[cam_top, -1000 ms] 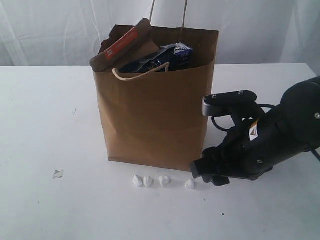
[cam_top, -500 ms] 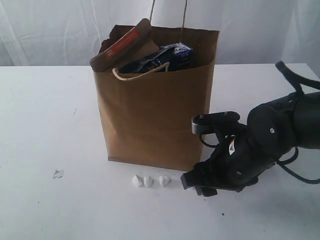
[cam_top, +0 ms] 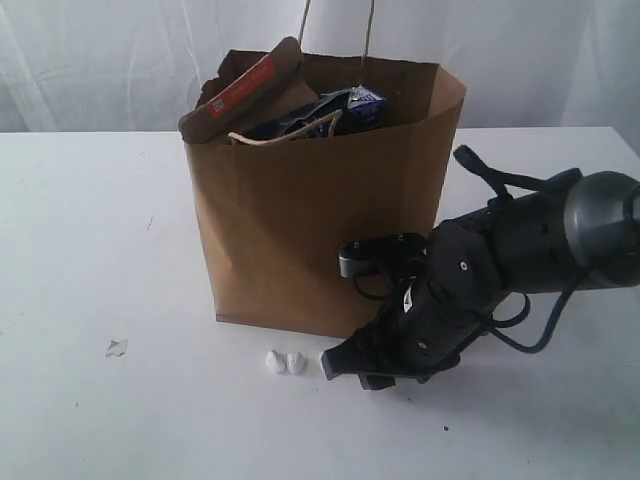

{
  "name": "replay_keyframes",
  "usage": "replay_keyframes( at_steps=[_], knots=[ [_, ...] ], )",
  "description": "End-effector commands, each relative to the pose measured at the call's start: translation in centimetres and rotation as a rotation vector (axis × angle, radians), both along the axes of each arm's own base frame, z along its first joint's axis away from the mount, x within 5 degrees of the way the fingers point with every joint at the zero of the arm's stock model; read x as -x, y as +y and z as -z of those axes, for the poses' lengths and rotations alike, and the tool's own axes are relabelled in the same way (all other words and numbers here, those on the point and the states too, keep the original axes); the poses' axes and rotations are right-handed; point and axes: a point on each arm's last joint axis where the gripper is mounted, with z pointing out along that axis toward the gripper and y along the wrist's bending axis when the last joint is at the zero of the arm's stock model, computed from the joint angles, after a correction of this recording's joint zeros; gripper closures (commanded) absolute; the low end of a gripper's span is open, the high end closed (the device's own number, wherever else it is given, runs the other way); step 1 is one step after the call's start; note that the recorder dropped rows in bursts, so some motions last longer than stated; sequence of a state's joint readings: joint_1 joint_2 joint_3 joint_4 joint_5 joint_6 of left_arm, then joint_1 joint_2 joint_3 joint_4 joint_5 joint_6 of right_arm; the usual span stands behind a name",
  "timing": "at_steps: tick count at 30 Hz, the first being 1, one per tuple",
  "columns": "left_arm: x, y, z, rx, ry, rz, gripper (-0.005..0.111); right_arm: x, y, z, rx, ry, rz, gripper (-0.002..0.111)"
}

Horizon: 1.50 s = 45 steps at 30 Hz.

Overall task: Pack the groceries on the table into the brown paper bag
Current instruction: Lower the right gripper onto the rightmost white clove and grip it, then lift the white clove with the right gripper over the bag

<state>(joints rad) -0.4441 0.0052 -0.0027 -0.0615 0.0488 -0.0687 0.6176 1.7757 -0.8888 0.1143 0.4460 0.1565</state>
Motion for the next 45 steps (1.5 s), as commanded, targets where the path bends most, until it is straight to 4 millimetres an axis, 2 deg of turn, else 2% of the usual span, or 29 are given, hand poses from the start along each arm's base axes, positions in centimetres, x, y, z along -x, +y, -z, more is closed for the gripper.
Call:
replay_keyframes(
  at_steps=[1, 4, 6, 7, 9, 11, 20, 23, 24, 35, 39, 45],
  knots=[
    [0.0, 0.0, 0.0, 0.012, 0.0, -0.003, 0.107, -0.5, 0.3, 0.1, -0.022, -0.038, 0.006, 0.065],
    [0.0, 0.0, 0.0, 0.012, 0.0, -0.003, 0.107, -0.6, 0.4, 1.2, -0.003, -0.008, 0.007, 0.068],
    [0.0, 0.0, 0.0, 0.012, 0.0, -0.003, 0.107, -0.6, 0.4, 1.4, 0.001, -0.003, 0.007, 0.078],
    [0.0, 0.0, 0.0, 0.012, 0.0, -0.003, 0.107, -0.5, 0.4, 1.5, 0.002, -0.001, 0.007, 0.088],
    [0.0, 0.0, 0.0, 0.012, 0.0, -0.003, 0.107, -0.5, 0.3, 1.5, 0.003, 0.008, 0.011, 0.099],
    [0.0, 0.0, 0.0, 0.012, 0.0, -0.003, 0.107, -0.3, 0.3, 1.1, 0.001, 0.013, 0.013, 0.105],
    [0.0, 0.0, 0.0, 0.012, 0.0, -0.003, 0.107, 3.0, -1.5, -2.1, -0.058, -0.04, 0.016, 0.105],
    [0.0, 0.0, 0.0, 0.012, 0.0, -0.003, 0.107, 4.2, -2.0, -4.8, -0.12, -0.104, 0.017, 0.105],
    [0.0, 0.0, 0.0, 0.012, 0.0, -0.003, 0.107, 4.7, -2.4, -6.7, -0.161, -0.155, 0.017, 0.105],
    [0.0, 0.0, 0.0, 0.012, 0.0, -0.003, 0.107, 7.7, -4.8, -16.8, -0.397, -0.487, 0.005, 0.105],
    [0.0, 0.0, 0.0, 0.012, 0.0, -0.003, 0.107, 7.9, -5.0, -20.1, -0.412, -0.586, -0.025, 0.105],
    [0.0, 0.0, 0.0, 0.012, 0.0, -0.003, 0.107, 6.8, -4.9, -24.6, -0.362, -0.715, -0.069, 0.105]
  ],
)
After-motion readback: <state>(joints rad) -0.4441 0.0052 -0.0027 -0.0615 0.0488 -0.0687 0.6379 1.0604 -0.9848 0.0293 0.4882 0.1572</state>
